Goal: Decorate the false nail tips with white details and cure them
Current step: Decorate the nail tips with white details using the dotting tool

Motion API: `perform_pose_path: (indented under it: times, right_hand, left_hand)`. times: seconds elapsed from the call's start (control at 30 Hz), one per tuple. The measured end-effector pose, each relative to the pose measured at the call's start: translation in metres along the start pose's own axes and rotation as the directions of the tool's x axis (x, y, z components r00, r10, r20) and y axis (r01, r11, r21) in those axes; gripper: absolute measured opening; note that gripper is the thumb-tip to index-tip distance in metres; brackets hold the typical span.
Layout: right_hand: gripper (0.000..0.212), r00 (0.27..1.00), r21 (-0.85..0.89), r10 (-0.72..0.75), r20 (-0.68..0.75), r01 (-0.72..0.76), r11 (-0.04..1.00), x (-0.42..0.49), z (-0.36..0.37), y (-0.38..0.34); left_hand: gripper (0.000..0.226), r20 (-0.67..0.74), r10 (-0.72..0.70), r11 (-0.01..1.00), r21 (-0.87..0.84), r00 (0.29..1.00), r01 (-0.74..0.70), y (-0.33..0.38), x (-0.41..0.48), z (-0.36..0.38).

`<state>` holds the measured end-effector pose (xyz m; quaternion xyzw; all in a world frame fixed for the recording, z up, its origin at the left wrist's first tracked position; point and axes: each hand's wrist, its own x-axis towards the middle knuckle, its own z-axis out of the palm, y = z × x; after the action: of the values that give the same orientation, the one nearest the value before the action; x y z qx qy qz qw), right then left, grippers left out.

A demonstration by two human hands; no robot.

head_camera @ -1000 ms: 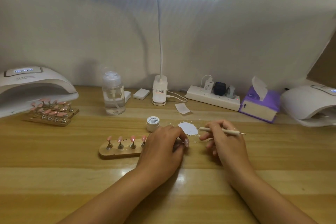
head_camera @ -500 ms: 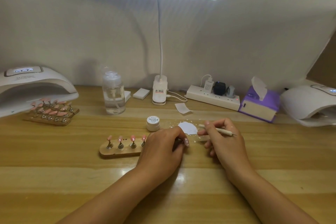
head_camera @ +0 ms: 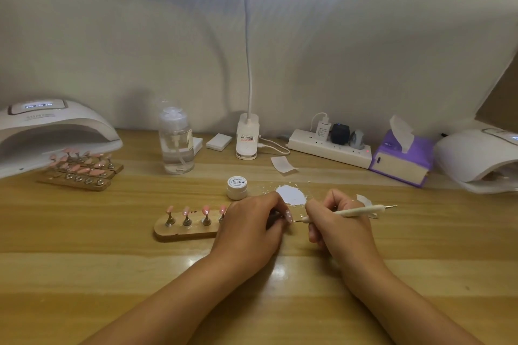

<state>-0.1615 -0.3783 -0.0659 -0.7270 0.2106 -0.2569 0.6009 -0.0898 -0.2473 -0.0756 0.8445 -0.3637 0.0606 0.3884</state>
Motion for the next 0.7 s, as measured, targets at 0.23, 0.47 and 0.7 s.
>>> perform_pose_path:
  times: [0.23, 0.47, 0.7]
  right_hand:
    - [0.034, 1.000, -0.041, 0.004, 0.008, -0.003, 0.999, -0.0003, 0.0006, 0.0017]
    - [0.033, 1.000, -0.073, -0.004, 0.022, 0.005, 0.997, -0.0015, 0.0010, -0.0002]
    - [0.022, 1.000, -0.071, -0.013, 0.015, 0.014, 0.997, -0.0025, 0.0011, -0.0013]
  left_hand:
    - [0.012, 0.002, -0.006, 1.000, 0.008, 1.000, 0.006, 0.0002, 0.0001, 0.0001]
    - [0.012, 0.006, -0.009, 1.000, -0.004, 1.000, 0.009, 0.0003, 0.0004, -0.0001]
    - [0.012, 0.003, -0.007, 1.000, -0.010, 1.000, 0.007, -0.0001, 0.0003, 0.0002]
